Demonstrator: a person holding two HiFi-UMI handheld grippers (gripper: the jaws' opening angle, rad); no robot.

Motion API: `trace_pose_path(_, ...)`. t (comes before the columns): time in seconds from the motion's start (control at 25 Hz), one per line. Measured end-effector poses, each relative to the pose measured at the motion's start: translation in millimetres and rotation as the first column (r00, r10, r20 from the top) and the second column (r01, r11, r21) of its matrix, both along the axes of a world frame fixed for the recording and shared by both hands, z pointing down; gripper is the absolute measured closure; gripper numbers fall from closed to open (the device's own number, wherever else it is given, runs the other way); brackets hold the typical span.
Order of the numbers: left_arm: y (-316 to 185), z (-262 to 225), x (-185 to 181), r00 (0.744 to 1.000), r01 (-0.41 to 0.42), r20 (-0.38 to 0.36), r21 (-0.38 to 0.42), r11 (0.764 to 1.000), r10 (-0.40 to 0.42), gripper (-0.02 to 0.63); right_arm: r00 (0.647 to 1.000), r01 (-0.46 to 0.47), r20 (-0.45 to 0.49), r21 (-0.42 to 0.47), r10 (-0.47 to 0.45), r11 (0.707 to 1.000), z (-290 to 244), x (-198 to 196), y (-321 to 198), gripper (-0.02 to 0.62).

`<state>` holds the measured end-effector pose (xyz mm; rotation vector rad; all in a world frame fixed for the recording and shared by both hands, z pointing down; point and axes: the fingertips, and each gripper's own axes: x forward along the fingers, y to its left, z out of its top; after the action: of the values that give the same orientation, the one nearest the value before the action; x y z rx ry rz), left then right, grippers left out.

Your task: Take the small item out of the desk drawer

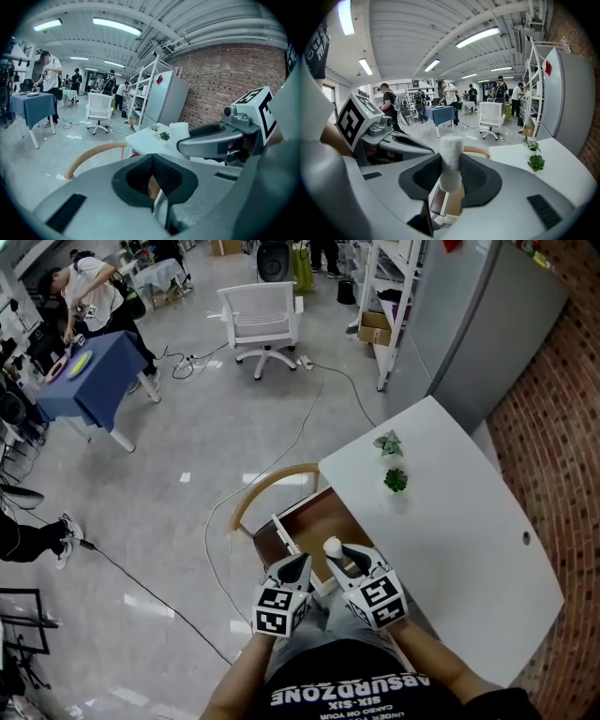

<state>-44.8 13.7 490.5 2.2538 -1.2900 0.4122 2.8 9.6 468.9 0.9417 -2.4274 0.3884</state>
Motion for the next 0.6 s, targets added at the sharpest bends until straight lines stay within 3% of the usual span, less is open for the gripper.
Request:
trace_pose_path(0.48,9,1,5,1.0,0.002,-0.01,0.0,1.0,-0.002,0.6,1.0,-0.014,-0.007,0.023,0.015,1.0,-6,15,7,0.474)
trace_pose_path(0.6,6,2,-2,0.999,0.041,-0.015,-0.019,0.999,-0.041,0.6,1.0,-0.029,-0.01,0.029,0.029,0.999,-12,33,4,0.474)
